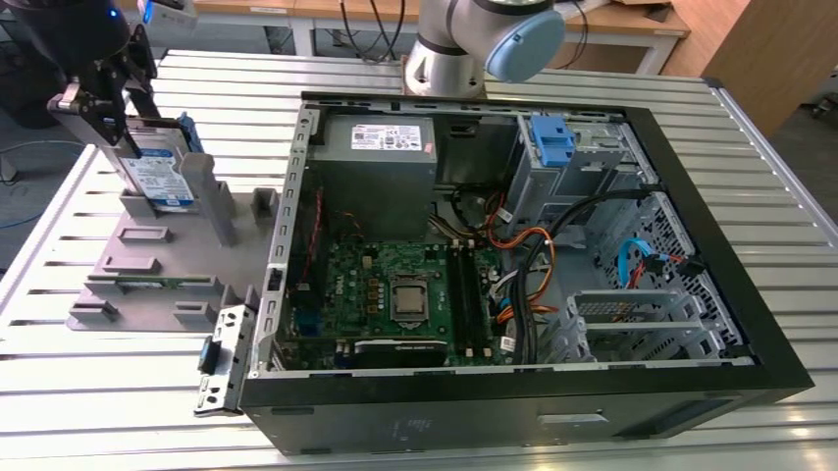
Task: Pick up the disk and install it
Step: 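Pick up the disk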
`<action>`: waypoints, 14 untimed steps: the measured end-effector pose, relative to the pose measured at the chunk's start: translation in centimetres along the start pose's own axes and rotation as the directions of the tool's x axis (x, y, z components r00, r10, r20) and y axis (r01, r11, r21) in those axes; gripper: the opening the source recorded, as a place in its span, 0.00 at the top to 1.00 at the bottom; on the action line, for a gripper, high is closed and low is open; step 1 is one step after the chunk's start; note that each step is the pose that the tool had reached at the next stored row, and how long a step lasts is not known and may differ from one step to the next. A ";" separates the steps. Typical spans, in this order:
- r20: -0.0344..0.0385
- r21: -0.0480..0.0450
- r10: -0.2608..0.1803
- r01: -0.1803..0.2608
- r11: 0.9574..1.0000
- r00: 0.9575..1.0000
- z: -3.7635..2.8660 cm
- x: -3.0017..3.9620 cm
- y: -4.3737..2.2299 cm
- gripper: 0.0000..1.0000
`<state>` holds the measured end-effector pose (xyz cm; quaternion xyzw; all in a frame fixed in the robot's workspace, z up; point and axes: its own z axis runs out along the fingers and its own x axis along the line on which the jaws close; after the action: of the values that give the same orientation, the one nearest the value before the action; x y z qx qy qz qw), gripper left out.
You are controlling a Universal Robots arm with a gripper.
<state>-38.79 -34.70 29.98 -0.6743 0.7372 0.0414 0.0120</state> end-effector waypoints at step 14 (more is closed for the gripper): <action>0.000 -0.001 -0.014 0.014 1.000 1.000 -0.17 -0.01 0.01 0.36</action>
<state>-38.79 -34.70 30.15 -0.6796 0.7323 0.0414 0.0119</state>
